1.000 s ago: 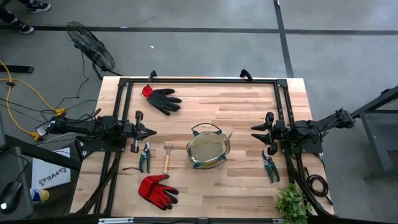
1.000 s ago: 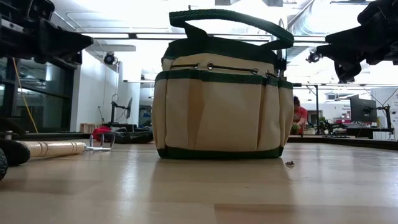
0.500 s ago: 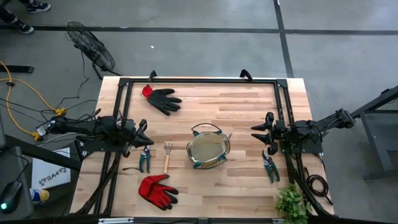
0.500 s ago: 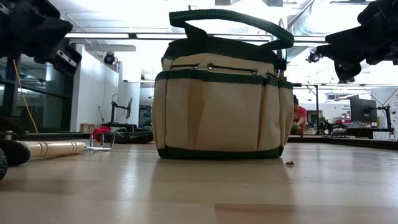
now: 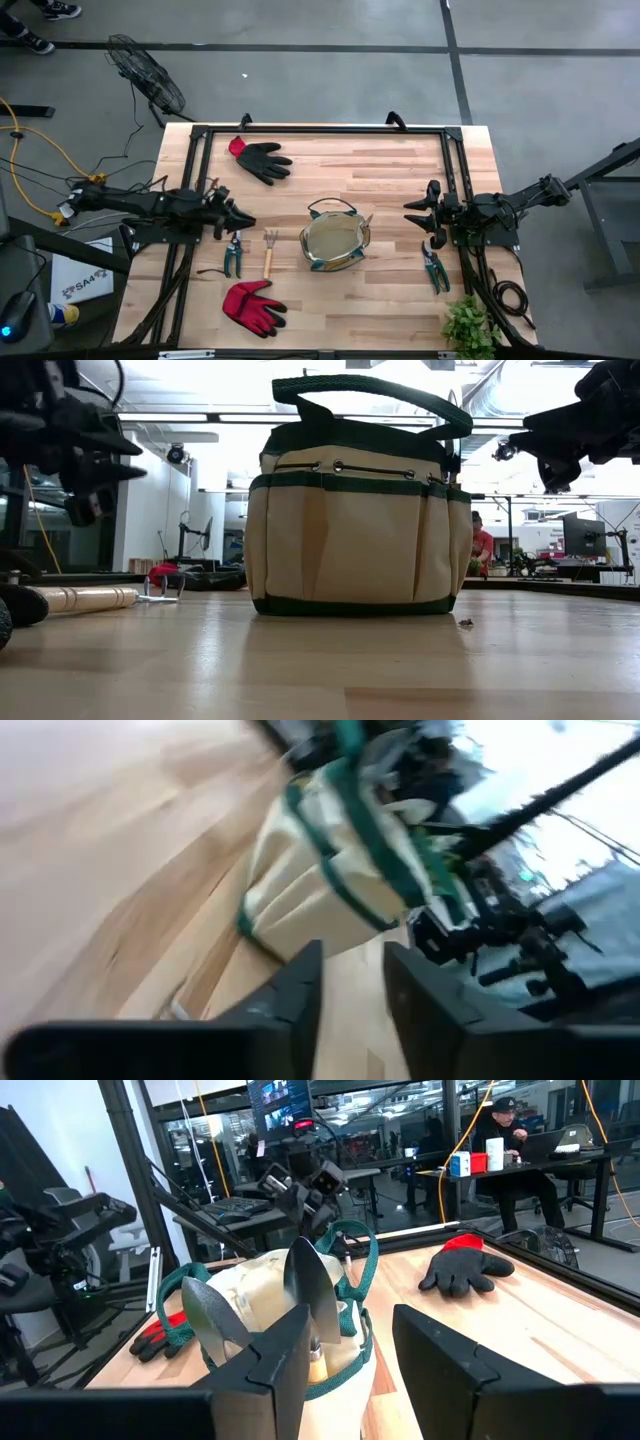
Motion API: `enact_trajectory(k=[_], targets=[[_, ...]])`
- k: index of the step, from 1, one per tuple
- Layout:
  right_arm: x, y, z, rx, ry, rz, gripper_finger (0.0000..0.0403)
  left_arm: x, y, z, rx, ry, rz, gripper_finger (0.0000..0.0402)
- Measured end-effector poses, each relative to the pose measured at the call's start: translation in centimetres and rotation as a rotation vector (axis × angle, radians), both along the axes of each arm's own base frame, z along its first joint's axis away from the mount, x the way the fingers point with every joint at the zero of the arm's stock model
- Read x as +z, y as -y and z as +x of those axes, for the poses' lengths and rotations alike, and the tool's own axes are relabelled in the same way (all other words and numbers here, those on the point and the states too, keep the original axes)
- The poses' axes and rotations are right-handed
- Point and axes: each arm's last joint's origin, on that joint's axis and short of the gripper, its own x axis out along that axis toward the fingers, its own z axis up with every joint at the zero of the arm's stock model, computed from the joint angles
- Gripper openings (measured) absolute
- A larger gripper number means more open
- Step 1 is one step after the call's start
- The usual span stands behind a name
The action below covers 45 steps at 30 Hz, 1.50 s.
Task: Pick & Place Garden tools in Gardening bag
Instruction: Put the brown hand rake into the gardening bag
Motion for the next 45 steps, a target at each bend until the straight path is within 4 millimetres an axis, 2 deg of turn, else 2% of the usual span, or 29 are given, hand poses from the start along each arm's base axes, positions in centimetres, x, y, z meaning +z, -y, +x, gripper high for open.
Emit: enact_trajectory(k=[3,5,11,19,25,30,35,45], targets=[[0.0,0.0,0.0,0.0,0.0,0.0,0.0137,1.2,-0.1,0.2,0.075,-0.097,-0.126,0.0154],[0.0,0.0,0.0,0.0,0.0,0.0,0.0137,1.9,-0.1,0.5,0.108,-0.167,-0.2,0.0166],[0.0,0.0,0.0,0.0,0.0,0.0,0.0137,4.6,0.2,2.1,0.151,-0.361,-0.304,0.0167],[0.0,0.0,0.0,0.0,0.0,0.0,0.0137,7.1,0.9,6.1,0.199,-0.555,-0.336,0.0159],[0.0,0.0,0.0,0.0,0.0,0.0,0.0137,6.6,1.6,9.2,0.211,-0.678,-0.386,0.0158],[0.0,0.0,0.0,0.0,0.0,0.0,0.0137,5.5,2.9,11.0,0.226,-0.772,-0.437,0.0158],[0.0,0.0,0.0,0.0,0.0,0.0,0.0137,4.7,4.4,11.8,0.284,-0.874,-0.465,0.0158],[0.0,0.0,0.0,0.0,-0.001,0.0,0.0137,3.0,6.1,13.6,0.386,-1.0,-0.487,0.0158]])
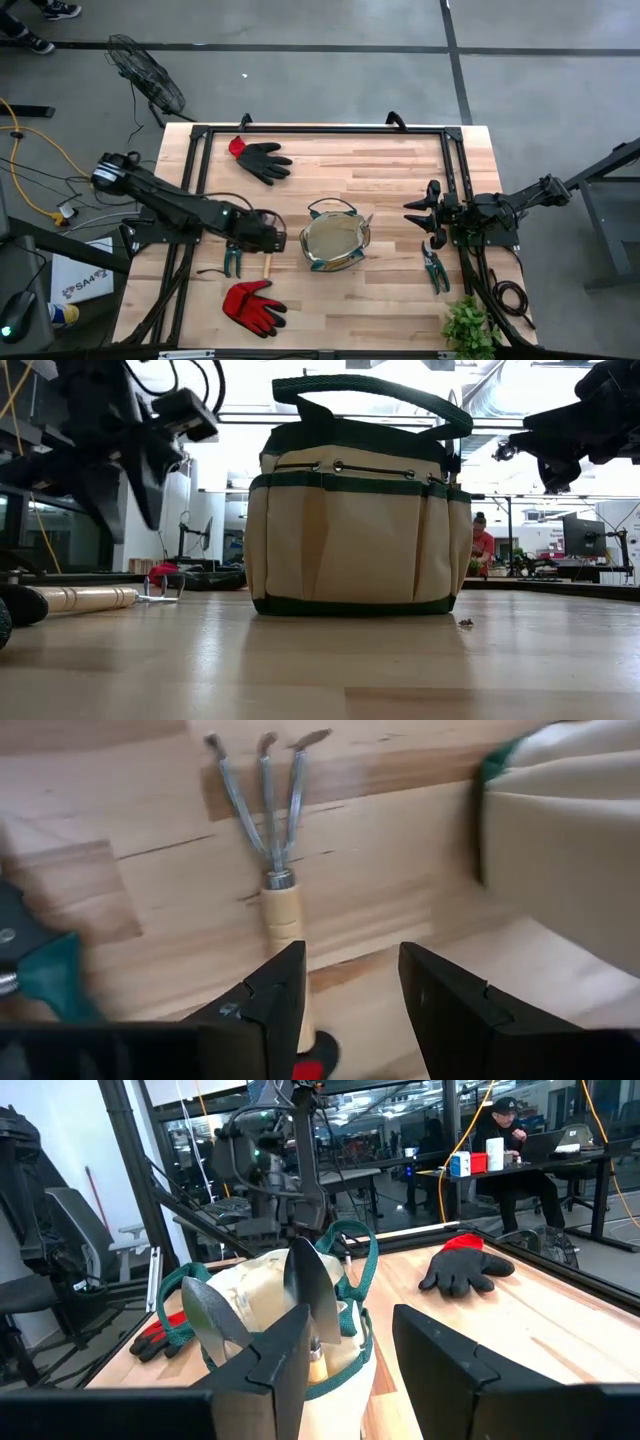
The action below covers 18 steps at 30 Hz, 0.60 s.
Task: Pick & Place Garden tools in Gardening bag
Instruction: Put the brown hand rake into the gardening bag
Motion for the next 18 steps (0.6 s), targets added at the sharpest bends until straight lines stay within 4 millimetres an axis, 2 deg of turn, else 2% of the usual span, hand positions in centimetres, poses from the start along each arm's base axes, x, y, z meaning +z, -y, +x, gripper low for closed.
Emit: enact_trajectory(k=[8,18], targets=[[0.0,0.0,0.0,0.0,0.0,0.0,0.0137,-1.8,0.5,1.7,0.019,-0.095,0.024,0.0158],[0.0,0.0,0.0,0.0,0.0,0.0,0.0137,-3.4,0.7,2.3,0.024,-0.187,0.04,0.0158]])
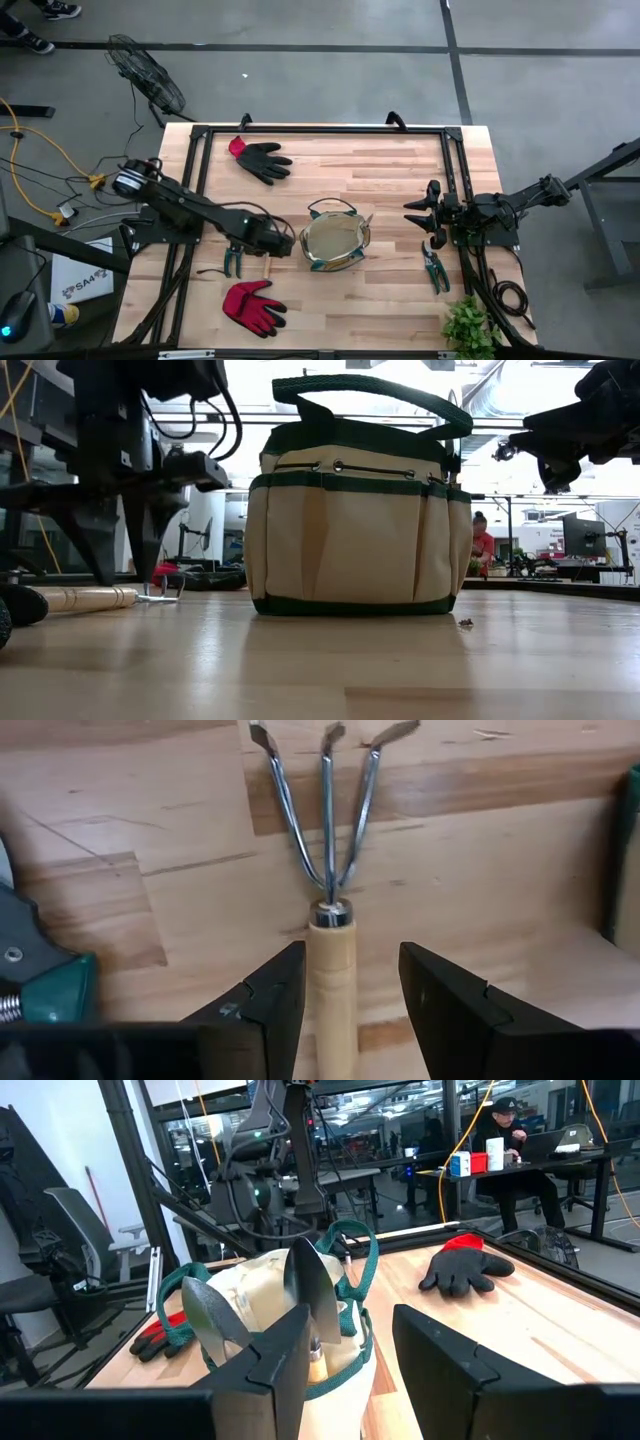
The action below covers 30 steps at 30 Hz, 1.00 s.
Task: Pick & Place Garden tools in Gardening bag
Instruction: Put the brown hand rake into the gardening bag
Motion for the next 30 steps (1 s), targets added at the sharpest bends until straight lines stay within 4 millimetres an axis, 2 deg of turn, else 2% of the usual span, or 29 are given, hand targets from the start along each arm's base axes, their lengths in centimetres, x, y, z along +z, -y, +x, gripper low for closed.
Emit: enact_trajectory(k=[9,18,25,30], targets=[[0.0,0.0,0.0,0.0,0.0,0.0,0.0137,-0.9,0.0,0.2,0.001,-0.031,0.027,0.0158],[0.0,0.0,0.0,0.0,0.0,0.0,0.0137,-0.9,0.0,0.2,-0.018,-0.032,0.039,0.0158],[0.0,0.0,0.0,0.0,0.0,0.0,0.0137,-2.2,0.3,0.7,-0.05,-0.071,0.012,0.0158],[-0.1,0.0,0.0,0.0,-0.008,-0.003,0.0137,-2.1,0.4,1.0,-0.06,-0.104,0.022,0.0158]])
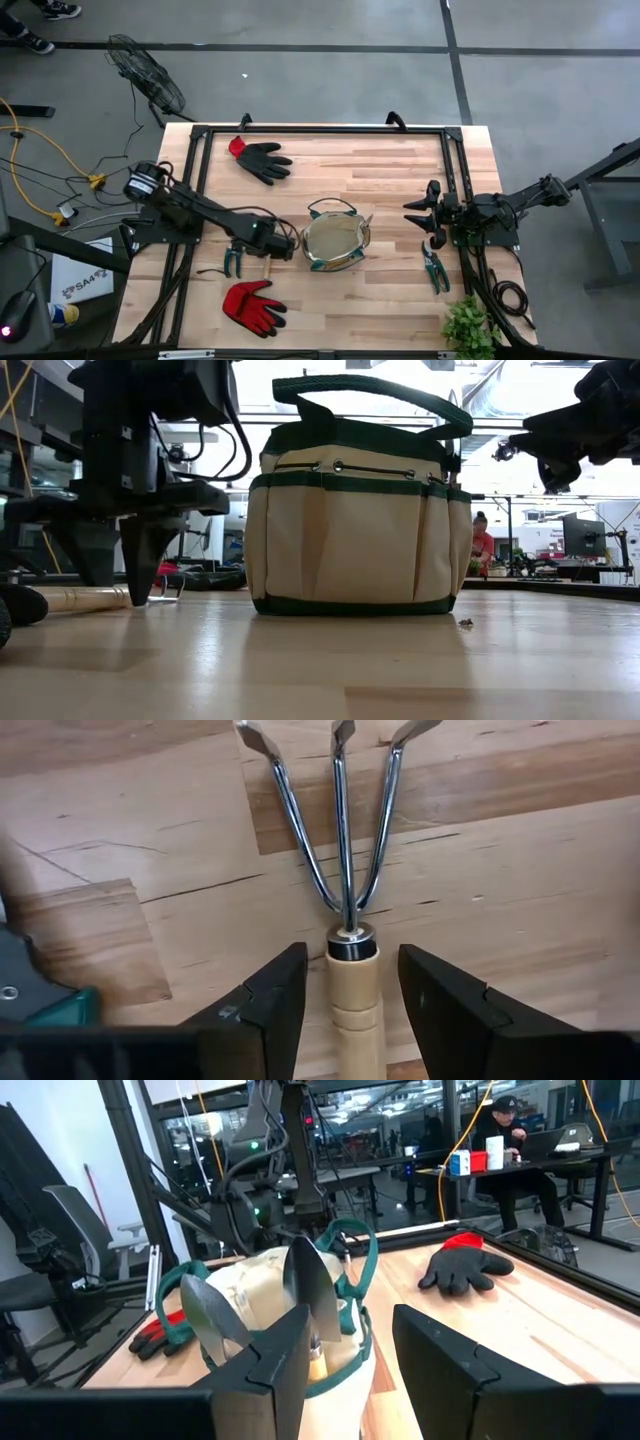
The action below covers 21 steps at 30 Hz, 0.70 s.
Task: Pick & Place Garden tools in Gardening bag
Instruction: Put the brown hand rake into the gardening bag
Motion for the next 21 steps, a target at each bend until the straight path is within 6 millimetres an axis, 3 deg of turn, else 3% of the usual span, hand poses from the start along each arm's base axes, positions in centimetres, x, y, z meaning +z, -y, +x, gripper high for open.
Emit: enact_trajectory(k=[4,13,21], targets=[[-0.03,-0.01,0.02,0.0,-0.003,-0.001,0.0137,0.08,-0.02,-0.05,-0.023,-0.015,0.008,0.0144],[-0.02,-0.01,0.02,0.0,-0.002,-0.001,0.0137,0.03,-0.05,-0.18,-0.026,-0.028,0.01,0.0061],[-0.01,0.0,0.01,0.0,-0.002,-0.001,0.0137,0.01,-0.07,-0.15,-0.103,-0.02,0.031,0.0067]])
